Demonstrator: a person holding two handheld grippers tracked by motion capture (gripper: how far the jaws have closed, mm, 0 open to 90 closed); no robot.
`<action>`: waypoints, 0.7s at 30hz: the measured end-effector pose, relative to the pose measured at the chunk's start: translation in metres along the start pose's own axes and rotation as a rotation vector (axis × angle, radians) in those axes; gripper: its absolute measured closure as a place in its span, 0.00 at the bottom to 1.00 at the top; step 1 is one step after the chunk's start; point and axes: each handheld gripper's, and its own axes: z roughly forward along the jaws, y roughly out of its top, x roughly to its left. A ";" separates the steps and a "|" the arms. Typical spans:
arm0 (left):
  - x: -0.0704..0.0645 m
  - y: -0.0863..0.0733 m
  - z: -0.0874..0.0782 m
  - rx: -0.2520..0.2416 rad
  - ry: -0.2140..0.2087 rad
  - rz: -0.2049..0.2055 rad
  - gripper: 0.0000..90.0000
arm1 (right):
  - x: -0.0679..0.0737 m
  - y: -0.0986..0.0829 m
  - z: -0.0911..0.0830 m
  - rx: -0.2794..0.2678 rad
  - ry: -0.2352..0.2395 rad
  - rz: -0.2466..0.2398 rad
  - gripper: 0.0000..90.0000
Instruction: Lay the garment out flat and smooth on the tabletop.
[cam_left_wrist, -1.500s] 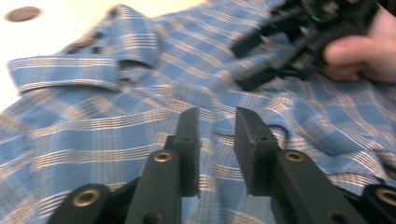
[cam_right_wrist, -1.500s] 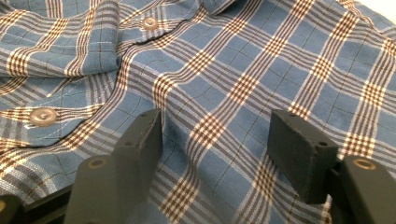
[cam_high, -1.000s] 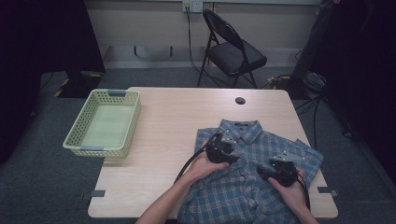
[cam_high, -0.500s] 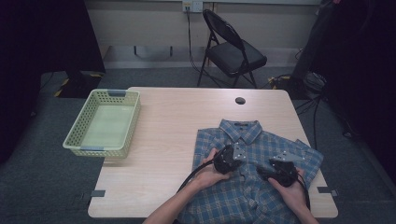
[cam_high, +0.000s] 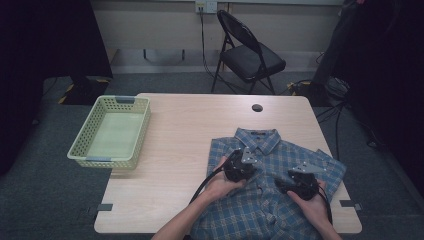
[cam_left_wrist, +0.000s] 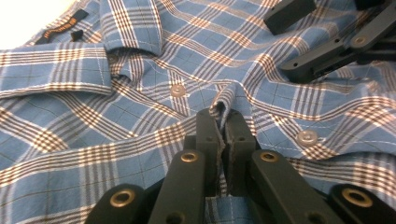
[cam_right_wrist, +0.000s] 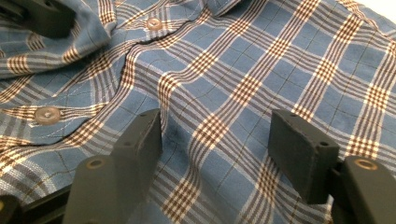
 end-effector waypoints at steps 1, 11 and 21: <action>0.001 0.000 -0.002 -0.008 0.005 -0.005 0.96 | 0.000 0.000 0.000 0.000 0.001 0.000 0.38; 0.009 0.000 -0.031 -0.054 0.044 -0.021 0.96 | 0.000 0.000 0.000 -0.001 0.004 -0.003 0.38; 0.027 -0.018 -0.064 -0.091 0.102 -0.083 0.96 | -0.001 0.001 0.001 -0.002 0.008 -0.006 0.38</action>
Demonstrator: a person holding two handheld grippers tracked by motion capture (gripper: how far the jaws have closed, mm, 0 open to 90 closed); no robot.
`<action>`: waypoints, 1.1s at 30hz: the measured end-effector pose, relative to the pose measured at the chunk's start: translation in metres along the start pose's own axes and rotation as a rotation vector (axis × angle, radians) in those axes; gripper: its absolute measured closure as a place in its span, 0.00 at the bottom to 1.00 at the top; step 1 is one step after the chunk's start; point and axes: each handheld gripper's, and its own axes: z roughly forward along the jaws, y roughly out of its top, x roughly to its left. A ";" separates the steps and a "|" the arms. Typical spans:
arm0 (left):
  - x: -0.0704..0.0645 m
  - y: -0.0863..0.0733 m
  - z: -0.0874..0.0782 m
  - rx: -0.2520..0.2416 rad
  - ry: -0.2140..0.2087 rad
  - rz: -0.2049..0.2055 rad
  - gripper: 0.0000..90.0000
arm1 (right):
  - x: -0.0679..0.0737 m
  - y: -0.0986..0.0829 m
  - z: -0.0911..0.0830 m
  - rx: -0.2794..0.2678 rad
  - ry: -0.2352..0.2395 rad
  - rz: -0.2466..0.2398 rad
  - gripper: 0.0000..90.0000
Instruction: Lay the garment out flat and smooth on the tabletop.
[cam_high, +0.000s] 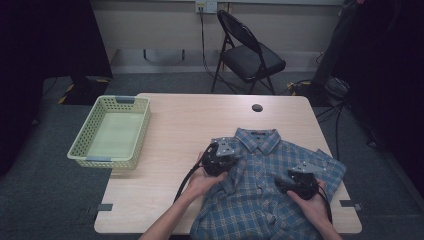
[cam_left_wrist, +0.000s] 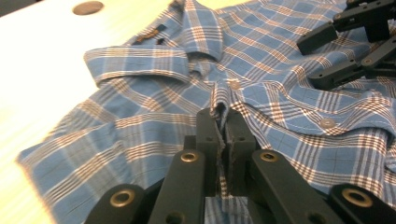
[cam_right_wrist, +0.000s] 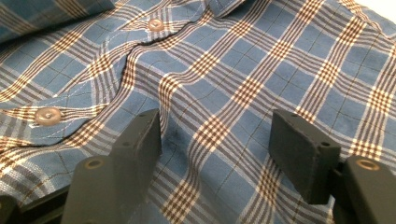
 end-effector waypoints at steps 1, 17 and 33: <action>0.001 -0.001 -0.003 -0.003 0.005 0.000 0.96 | 0.000 0.000 0.000 -0.001 0.000 -0.002 0.38; 0.030 -0.017 -0.057 -0.065 0.099 -0.059 0.96 | 0.000 0.000 0.001 -0.004 -0.001 -0.001 0.37; 0.059 -0.034 -0.122 -0.157 0.210 -0.140 0.96 | 0.000 0.001 0.002 -0.007 -0.003 0.003 0.37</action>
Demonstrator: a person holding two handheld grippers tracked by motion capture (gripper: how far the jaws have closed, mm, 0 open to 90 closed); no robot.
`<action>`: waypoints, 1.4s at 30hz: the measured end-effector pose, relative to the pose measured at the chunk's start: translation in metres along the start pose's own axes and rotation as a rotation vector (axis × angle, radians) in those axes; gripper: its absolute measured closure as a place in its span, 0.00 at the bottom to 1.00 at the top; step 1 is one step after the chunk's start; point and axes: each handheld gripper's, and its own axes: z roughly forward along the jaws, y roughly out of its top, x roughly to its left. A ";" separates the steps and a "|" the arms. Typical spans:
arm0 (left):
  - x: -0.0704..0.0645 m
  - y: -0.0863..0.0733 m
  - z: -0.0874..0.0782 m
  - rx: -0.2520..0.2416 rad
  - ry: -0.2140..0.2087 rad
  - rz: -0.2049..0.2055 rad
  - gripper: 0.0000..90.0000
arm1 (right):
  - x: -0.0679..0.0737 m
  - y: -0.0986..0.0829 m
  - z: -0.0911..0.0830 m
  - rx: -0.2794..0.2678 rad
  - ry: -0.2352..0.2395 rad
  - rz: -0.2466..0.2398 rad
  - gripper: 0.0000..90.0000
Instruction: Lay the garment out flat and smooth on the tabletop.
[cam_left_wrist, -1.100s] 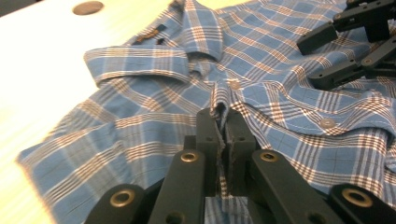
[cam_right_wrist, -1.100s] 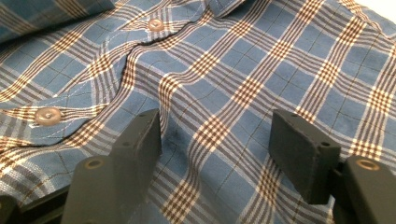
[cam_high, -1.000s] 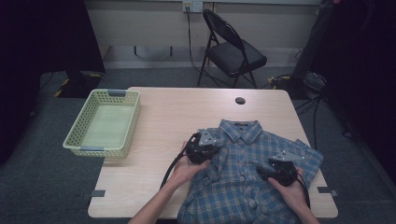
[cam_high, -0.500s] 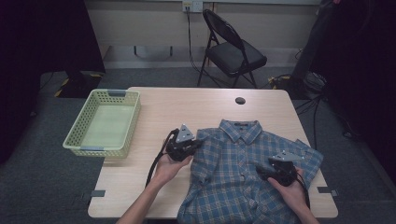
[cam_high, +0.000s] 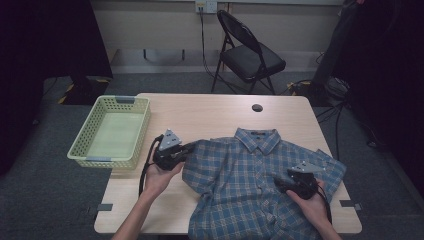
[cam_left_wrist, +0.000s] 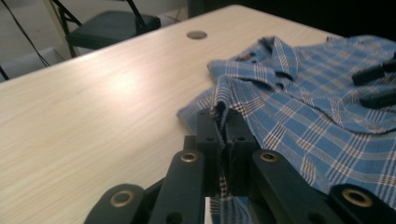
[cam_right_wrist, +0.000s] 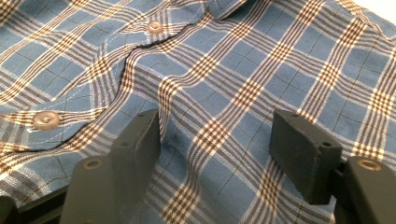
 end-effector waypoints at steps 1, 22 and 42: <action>0.002 0.000 -0.004 -0.003 0.017 -0.004 0.96 | 0.000 0.000 0.000 0.000 0.000 0.000 0.37; 0.031 -0.034 -0.084 -0.044 0.146 -0.115 0.96 | 0.000 0.000 0.000 0.000 0.000 0.001 0.37; 0.024 -0.055 -0.041 0.017 0.124 -0.113 0.53 | 0.000 0.000 0.000 0.003 0.002 -0.002 0.37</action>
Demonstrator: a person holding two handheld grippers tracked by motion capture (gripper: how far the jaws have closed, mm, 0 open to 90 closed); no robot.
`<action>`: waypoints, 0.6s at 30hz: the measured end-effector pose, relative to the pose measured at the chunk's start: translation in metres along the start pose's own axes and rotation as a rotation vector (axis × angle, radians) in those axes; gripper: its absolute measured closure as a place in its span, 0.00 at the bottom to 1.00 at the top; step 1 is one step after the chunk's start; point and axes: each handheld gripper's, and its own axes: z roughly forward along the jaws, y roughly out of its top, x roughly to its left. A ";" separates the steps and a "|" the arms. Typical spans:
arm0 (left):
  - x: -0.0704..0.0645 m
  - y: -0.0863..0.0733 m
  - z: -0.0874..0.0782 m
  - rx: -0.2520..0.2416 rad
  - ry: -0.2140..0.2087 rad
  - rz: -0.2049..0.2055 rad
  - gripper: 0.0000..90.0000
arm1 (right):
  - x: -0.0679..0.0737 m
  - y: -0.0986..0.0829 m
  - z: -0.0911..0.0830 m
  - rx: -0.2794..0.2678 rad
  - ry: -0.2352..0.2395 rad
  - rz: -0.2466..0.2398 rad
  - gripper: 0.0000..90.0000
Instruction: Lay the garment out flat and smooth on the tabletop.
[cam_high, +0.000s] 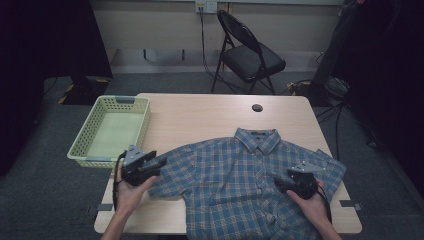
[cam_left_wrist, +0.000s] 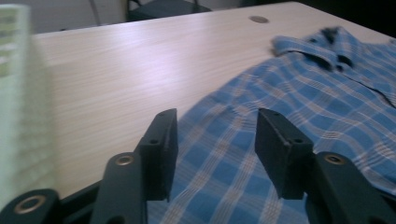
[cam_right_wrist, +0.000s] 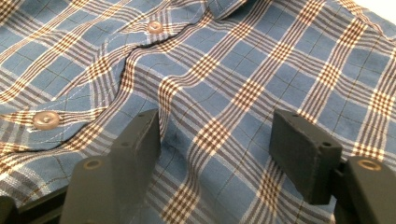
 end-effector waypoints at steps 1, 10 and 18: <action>-0.007 0.004 0.007 0.007 -0.023 0.018 0.51 | 0.000 0.000 0.000 0.001 0.000 0.001 0.37; -0.069 0.027 0.075 0.107 -0.180 0.131 0.40 | -0.007 0.015 -0.036 -0.081 0.008 0.010 0.35; -0.109 0.002 0.126 0.279 -0.258 0.223 0.43 | -0.028 0.001 -0.041 -0.045 -0.087 -0.009 0.36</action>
